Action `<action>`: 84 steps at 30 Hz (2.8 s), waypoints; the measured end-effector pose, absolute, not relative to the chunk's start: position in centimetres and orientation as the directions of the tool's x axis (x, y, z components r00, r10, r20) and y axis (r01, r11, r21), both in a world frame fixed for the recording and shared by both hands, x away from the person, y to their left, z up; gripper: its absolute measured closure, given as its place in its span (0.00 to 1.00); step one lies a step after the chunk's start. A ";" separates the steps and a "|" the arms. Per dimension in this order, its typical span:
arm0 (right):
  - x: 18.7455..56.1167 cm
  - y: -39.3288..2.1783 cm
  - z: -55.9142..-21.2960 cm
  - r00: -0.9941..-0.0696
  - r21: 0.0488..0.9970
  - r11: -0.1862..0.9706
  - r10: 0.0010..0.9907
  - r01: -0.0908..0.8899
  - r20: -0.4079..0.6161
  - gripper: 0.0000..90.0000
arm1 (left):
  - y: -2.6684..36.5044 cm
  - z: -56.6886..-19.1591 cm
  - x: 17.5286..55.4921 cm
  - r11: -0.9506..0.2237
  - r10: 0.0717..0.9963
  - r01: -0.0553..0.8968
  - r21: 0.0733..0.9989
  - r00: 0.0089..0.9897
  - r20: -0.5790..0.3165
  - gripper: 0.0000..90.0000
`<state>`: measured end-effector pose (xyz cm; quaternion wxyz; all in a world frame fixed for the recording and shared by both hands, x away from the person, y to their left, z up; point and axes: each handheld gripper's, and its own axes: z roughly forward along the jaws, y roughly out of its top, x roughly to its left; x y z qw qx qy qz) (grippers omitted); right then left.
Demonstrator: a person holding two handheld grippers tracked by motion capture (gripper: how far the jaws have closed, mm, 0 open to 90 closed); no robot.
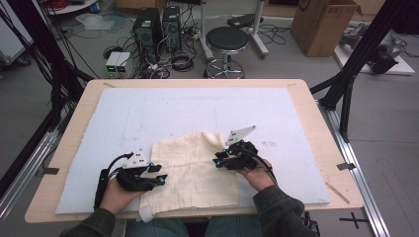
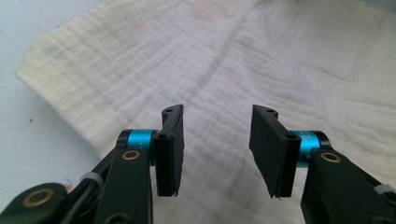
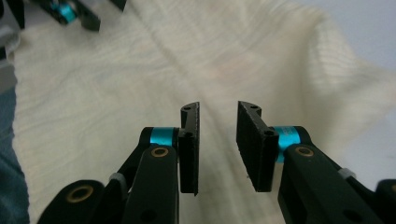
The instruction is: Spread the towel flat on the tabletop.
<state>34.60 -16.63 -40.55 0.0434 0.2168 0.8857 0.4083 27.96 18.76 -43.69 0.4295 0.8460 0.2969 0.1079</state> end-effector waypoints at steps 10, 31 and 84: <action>39.8 -21.1 -41.0 -0.731 0.756 0.387 0.660 0.528 0.172 0.68 | 18.9 -43.7 28.1 -0.449 0.602 0.408 0.795 0.796 -0.068 0.61; 36.0 -17.5 -42.5 -0.890 0.681 0.623 0.446 0.386 0.097 0.96 | 20.2 -41.8 30.0 -0.324 0.699 0.425 0.845 0.709 -0.088 0.57; 32.3 -23.9 -41.7 -0.886 0.771 0.511 0.440 0.381 0.147 0.66 | 18.6 -42.0 31.3 -0.442 0.637 0.477 0.760 0.763 -0.109 0.58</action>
